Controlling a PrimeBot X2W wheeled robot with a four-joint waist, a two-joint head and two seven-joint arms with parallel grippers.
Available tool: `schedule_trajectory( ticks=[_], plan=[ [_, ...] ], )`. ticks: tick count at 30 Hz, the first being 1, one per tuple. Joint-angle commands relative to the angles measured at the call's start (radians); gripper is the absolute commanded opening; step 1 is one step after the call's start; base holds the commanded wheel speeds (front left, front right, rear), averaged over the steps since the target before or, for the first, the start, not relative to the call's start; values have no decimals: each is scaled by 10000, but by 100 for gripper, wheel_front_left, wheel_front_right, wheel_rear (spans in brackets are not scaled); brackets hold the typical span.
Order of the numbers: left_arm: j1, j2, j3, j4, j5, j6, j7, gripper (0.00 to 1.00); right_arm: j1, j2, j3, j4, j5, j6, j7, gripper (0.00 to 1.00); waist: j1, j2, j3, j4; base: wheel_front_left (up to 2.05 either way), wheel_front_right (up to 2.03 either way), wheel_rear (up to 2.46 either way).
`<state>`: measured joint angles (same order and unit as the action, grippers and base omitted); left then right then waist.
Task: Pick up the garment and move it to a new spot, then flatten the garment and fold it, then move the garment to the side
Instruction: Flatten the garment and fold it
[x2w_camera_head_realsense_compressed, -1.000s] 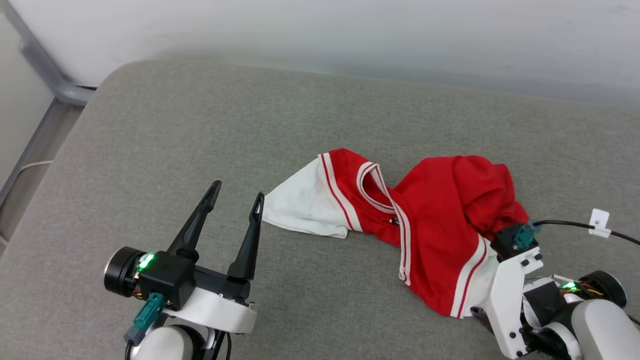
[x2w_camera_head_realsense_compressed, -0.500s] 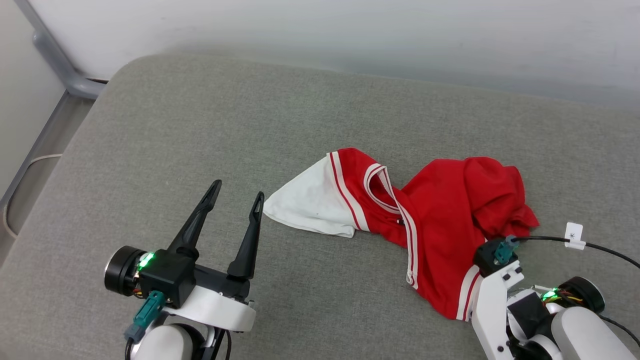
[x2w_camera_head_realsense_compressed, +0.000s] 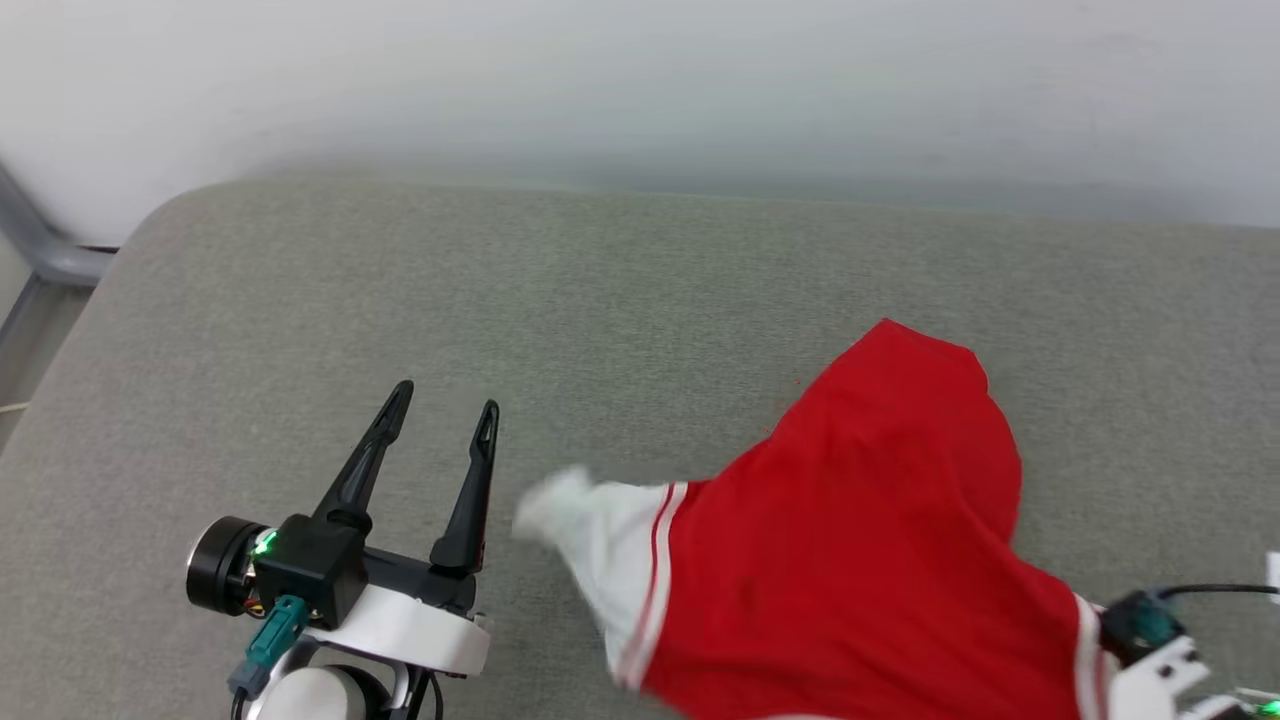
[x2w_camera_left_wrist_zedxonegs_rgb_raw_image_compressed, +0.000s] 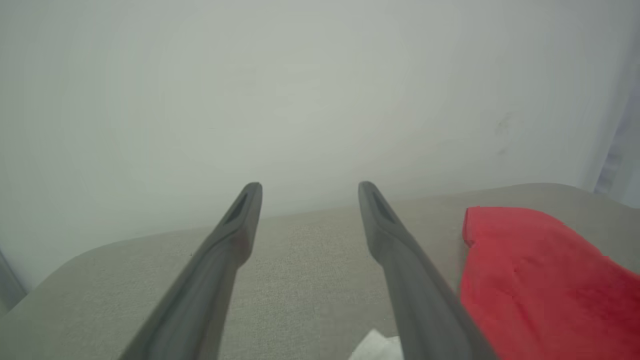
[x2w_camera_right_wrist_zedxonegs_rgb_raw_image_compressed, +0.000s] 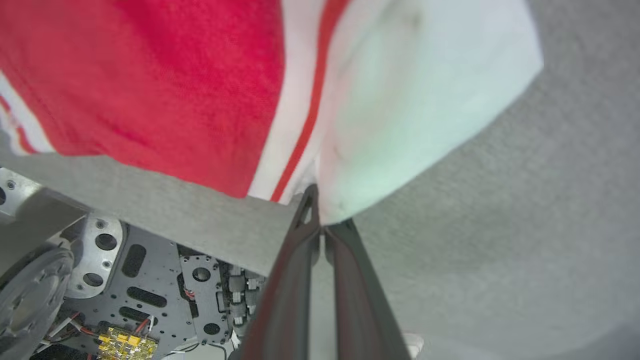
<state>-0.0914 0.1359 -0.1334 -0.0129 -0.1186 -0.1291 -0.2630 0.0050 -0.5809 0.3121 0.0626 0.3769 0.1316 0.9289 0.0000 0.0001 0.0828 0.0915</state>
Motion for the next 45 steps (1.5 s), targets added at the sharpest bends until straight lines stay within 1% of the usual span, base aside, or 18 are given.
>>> schedule_trajectory(
  ticks=[1, 3, 5, 7, 10, 15, 16, 20, 24, 27, 30, 32, 35, 38, 41, 44, 45],
  plan=[
    [44, 29, -21, -7, -29, -20, -26, 100, 242, -329, -256, 2, -149, -17, 3, 0, 0, -1, -11, -150, 0, 0, 0],
    [29, 50, 0, 23, -38, -21, -26, 100, 464, -478, -722, 94, -154, -16, -85, 0, 0, -1, 7, -238, 0, 0, 0],
    [-7, 65, 9, 88, -61, -21, -26, 100, 532, -738, -1135, 275, -457, -16, -332, 0, 0, -1, 38, -283, 0, 0, 0],
    [-26, 72, 9, 115, -61, -20, -26, 100, 565, -761, -1299, 417, -552, -16, -490, 0, 0, -1, 56, -305, 0, 0, 0],
    [-82, 86, -66, 220, -105, -22, -26, 100, 483, -553, -1594, 847, -813, -16, -991, 0, 0, -1, 115, -345, 0, 0, 0],
    [-118, 117, -144, 359, -163, -21, -26, 100, 153, -208, -1755, 1516, -1411, -17, -1822, 0, 0, -1, 154, -387, 0, 0, 0],
    [-115, 122, -173, 393, -178, -21, -26, 100, 81, -64, -1805, 1589, -1511, -16, -2063, 100, 0, -1, 145, -398, 0, 0, 0],
    [29, 168, -305, 542, -336, -21, -26, 100, -220, 516, -2317, 1754, -1706, -16, -3070, 100, 0, -1, 22, -482, 0, 0, 0],
    [164, 274, -532, 713, -696, -21, -26, 100, -351, 1147, -3197, 1409, -2181, -14, -4446, 100, 0, -1, -129, -590, 0, 0, 0],
    [310, 477, -964, 919, -1215, -21, -26, 100, -252, 1766, -3965, 889, -2434, -16, -5361, 100, 0, -1, -225, -667, 0, 0, 0],
    [439, 821, -1564, 1192, -1876, -21, -9, 100, -87, 2522, -4783, 229, -2765, -14, -6308, 100, 0, -1, -288, -715, 0, 0, 0],
    [464, 1101, -2013, 1261, -2360, -21, 322, 100, 56, 3039, -5238, -178, -2902, -14, -6778, 100, 0, -1, -311, -739, 0, 0, 0],
    [408, 1652, -2796, 1028, -3033, -21, 1300, 100, 260, 3789, -5754, -739, -3070, -14, -7277, 100, 0, -1, -264, -753, 0, 0, 0],
    [412, 2261, -3500, 502, -3722, -21, 2778, 100, 473, 4401, -6073, -1163, -3186, -14, -7537, 100, 0, -1, -178, -766, 0, 0, 0],
    [544, 2681, -3849, -40, -4170, -11, 4334, 100, 597, 4738, -6134, -1349, -3307, -14, -7651, 100, 0, -1, -48, -801, 0, 0, 0],
    [643, 2975, -4013, -540, -4460, 285, 5850, 100, 592, 4900, -6105, -1382, -3390, -14, -7704, 100, 0, -1, 116, -853, 0, 0, 0],
    [603, 3043, -4012, -723, -4479, 408, 6188, 100, 600, 4936, -6015, -1342, -3437, -14, -7657, 100, 0, -1, 164, -874, 0, 0, 0]
  ],
)
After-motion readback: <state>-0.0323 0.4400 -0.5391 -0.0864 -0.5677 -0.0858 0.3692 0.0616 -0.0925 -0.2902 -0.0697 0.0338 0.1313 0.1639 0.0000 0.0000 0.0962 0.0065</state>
